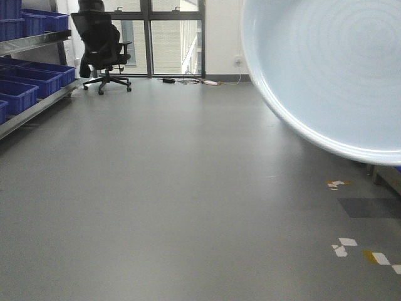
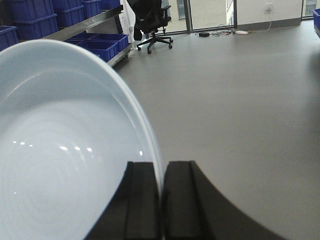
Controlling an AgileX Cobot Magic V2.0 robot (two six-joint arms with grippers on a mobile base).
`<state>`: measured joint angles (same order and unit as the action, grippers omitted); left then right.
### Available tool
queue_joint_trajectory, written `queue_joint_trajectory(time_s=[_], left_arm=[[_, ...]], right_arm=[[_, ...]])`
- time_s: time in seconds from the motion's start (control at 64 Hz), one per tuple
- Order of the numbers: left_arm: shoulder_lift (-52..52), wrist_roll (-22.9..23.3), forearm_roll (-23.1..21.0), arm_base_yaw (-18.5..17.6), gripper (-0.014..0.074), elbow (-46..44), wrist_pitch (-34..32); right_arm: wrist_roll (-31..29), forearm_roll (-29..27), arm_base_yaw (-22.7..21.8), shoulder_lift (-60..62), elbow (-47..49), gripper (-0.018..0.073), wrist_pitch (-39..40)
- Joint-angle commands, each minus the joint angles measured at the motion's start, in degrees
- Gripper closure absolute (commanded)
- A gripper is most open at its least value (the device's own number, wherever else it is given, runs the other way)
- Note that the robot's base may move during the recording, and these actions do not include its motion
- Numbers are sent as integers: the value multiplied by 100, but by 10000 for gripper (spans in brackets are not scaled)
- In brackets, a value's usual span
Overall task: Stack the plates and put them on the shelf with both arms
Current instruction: 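Keep the plates held in the right gripper while driving across the floor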
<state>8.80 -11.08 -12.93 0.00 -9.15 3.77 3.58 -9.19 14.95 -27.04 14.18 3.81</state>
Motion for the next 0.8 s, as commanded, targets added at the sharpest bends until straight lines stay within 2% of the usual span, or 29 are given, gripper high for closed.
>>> queue_joint_trajectory(time_s=[0.0, 0.781], left_arm=[[69, 22, -45, 0, 516, -185, -461], [69, 22, -45, 0, 516, -185, -461]], right_arm=[[-2, -27, -1, -16, 185, 510, 581], [-2, -27, -1, -16, 185, 510, 581]])
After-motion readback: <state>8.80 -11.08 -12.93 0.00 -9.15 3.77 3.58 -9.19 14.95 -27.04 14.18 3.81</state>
